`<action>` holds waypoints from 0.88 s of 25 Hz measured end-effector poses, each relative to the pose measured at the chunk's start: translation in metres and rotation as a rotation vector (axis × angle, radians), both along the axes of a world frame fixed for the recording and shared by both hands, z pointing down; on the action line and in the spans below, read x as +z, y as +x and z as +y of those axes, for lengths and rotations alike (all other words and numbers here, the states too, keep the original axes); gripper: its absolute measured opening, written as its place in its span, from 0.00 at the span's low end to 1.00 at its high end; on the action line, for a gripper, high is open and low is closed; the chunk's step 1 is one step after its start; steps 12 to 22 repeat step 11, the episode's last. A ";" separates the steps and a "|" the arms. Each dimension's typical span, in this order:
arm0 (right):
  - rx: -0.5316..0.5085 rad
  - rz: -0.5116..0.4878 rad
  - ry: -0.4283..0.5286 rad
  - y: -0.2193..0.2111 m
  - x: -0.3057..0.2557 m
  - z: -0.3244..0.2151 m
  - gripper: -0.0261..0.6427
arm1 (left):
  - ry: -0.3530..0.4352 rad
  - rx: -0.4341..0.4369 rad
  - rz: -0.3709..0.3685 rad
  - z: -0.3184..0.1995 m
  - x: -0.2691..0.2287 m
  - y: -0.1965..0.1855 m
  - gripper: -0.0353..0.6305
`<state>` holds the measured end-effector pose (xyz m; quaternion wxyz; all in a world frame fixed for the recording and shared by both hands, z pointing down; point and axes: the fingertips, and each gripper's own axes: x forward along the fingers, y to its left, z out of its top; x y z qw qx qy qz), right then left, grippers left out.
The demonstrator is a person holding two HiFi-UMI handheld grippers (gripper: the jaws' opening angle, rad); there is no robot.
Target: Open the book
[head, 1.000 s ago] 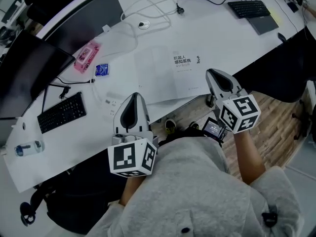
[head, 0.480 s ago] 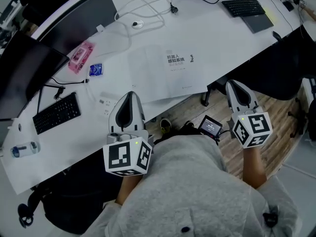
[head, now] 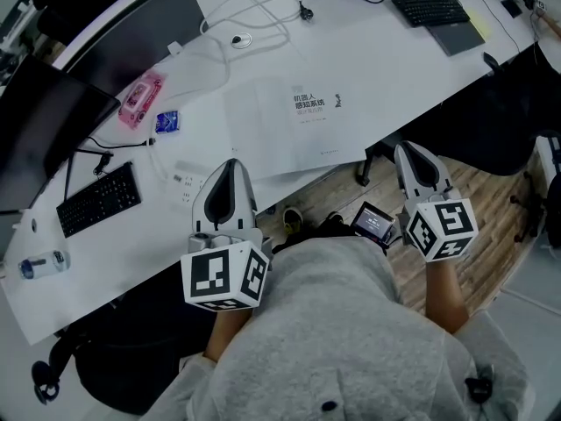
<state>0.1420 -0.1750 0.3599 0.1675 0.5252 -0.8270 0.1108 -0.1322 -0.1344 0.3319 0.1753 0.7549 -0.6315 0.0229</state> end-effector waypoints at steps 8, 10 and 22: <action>-0.016 0.001 -0.003 -0.009 0.001 -0.003 0.09 | 0.004 0.005 -0.003 -0.001 -0.002 0.001 0.07; -0.017 0.001 -0.001 -0.011 0.000 -0.004 0.09 | 0.006 0.005 0.002 -0.002 -0.003 0.000 0.07; -0.018 0.001 0.000 -0.012 0.000 -0.005 0.09 | 0.008 0.004 0.004 -0.002 -0.004 -0.001 0.07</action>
